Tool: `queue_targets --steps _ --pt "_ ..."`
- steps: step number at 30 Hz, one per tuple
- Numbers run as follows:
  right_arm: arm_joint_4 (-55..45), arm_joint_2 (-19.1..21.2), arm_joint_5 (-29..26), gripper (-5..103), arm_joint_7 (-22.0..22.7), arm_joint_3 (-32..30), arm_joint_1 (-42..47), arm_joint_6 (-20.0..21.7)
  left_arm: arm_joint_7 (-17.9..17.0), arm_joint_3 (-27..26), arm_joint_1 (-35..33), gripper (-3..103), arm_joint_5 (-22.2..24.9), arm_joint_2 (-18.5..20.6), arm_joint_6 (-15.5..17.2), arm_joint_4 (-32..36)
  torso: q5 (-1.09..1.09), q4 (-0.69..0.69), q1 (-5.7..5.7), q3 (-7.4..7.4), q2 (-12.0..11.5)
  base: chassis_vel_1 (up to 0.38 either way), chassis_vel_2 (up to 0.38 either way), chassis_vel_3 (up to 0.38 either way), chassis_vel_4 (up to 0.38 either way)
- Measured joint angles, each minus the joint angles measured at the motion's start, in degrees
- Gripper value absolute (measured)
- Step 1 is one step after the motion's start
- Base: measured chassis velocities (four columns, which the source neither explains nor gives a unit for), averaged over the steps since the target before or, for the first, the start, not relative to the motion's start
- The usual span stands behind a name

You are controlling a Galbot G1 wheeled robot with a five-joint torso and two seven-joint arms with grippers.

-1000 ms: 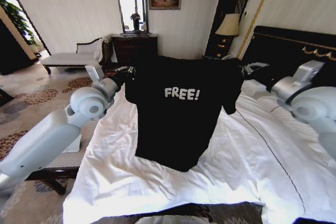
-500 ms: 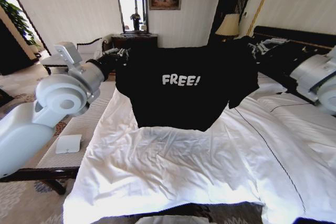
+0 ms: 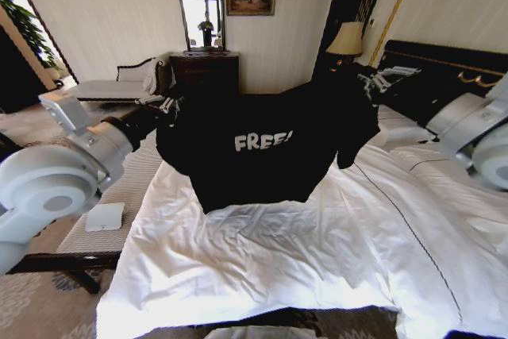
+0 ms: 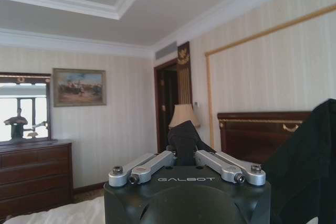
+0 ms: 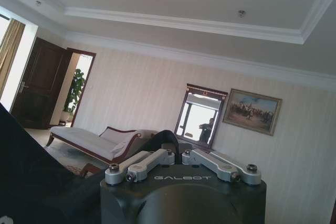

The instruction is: Fold the clothes on the bed.

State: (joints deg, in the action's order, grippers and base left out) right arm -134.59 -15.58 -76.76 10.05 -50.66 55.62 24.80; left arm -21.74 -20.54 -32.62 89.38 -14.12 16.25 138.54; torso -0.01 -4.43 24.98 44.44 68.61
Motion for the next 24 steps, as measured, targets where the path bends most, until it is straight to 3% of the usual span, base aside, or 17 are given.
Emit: queue_targets --steps 1,2,3,4,7,8,9,10,11,12,13,16,18,21,22,24 --pt "-2.15 -0.58 -1.87 1 1.58 -2.39 1.57 1.6 0.0 -0.7 -0.6 1 0.96 1.8 0.02 1.39 0.03 0.0 0.01 0.01 0.0 0.0 0.0 0.0 0.0" --pt "-7.76 -2.04 -11.17 1 7.95 -9.7 4.17 6.59 -1.03 -3.7 -1.03 1 5.57 5.08 0.52 4.52 0.03 0.01 0.01 0.0 0.0 0.0 0.0 0.0 0.0" --pt "-8.64 -2.38 -16.43 1 11.06 -12.97 4.69 8.77 -2.04 -5.4 -0.89 1 8.26 5.87 1.18 4.91 0.01 0.01 0.01 0.0 0.0 0.0 0.0 0.0 0.0" --pt "-8.64 -2.38 -16.43 1 11.06 -12.97 4.69 8.77 -2.04 -5.4 -0.89 1 8.26 5.87 1.18 4.91 0.01 0.01 0.01 0.0 0.0 0.0 0.0 0.0 0.0" --pt "-9.25 -2.86 -38.47 1 23.59 -26.61 6.63 16.2 -9.03 -12.89 -0.48 1 20.74 9.63 8.89 5.17 0.01 0.01 0.0 -0.01 0.0 0.0 0.0 0.0 0.0" --pt "-9.25 -2.86 -38.47 1 23.59 -26.61 6.63 16.2 -9.03 -12.89 -0.48 1 20.74 9.63 8.89 5.17 0.01 0.01 0.0 -0.01 0.0 0.0 0.0 0.0 0.0" --pt "-9.24 -2.58 -47.99 1 29.18 -32.07 6.76 17.36 -14.12 -16.76 0.33 1 28.11 10.87 13.11 5.17 0.02 0.0 0.0 0.0 0.0 0.0 0.0 0.0 0.0" --pt "-9.24 -1.69 -54.31 1 31.7 -36.0 6.78 17.76 -18.59 -20.92 1.25 1 35.36 11.41 16.03 5.15 0.04 0.0 0.0 0.0 0.0 0.0 0.0 0.0 0.0" --pt "-9.24 -1.69 -54.31 1 31.7 -36.0 6.78 17.76 -18.59 -20.92 1.25 1 35.36 11.41 16.03 5.15 0.04 0.0 0.0 0.0 0.0 0.0 0.0 0.0 0.0" --pt "-9.2 -0.54 -57.83 1 32.91 -38.91 6.77 17.86 -21.47 -24.44 1.87 1 40.98 11.95 18.11 5.15 0.02 0.0 0.0 0.0 0.01 0.0 0.0 0.0 0.0" --pt "-9.15 0.04 -59.41 1 33.39 -40.14 6.68 17.87 -22.6 -25.94 2.12 1 43.08 12.43 19.02 5.13 0.01 0.0 0.01 -0.01 0.01 0.0 0.0 0.0 0.0" --pt "-9.08 0.08 -60.21 1 33.93 -39.01 6.19 17.87 -23.5 -25.87 2.23 1 42.83 12.22 19.5 5.09 0.02 0.02 0.0 -0.01 0.02 0.0 0.0 0.0 0.0" --pt "-9.02 -1.03 -57.84 1 33.9 -35.15 5.7 17.88 -23.62 -23.93 1.44 1 38.21 10.5 19.33 5.03 0.0 0.01 -0.01 -0.01 0.01 0.0 0.0 0.0 0.0" --pt "-8.88 -3.75 -43.7 1 29.04 -26.5 5.45 17.8 -21.78 -19.71 -1.67 1 27.55 7.08 17.8 4.89 0.0 0.02 0.01 0.01 -0.01 0.0 0.0 0.0 0.0" --pt "-8.88 -3.75 -43.7 1 29.04 -26.5 5.45 17.8 -21.78 -19.71 -1.67 1 27.55 7.08 17.8 4.89 0.0 0.02 0.01 0.01 -0.01 0.0 0.0 0.0 0.0" --pt "-8.81 -5.35 -30.56 1 22.37 -22.17 7.41 17.64 -18.13 -15.55 -3.17 1 17.53 5.12 16.44 4.83 0.03 0.02 0.02 0.02 -0.01 0.0 0.0 0.0 0.0"
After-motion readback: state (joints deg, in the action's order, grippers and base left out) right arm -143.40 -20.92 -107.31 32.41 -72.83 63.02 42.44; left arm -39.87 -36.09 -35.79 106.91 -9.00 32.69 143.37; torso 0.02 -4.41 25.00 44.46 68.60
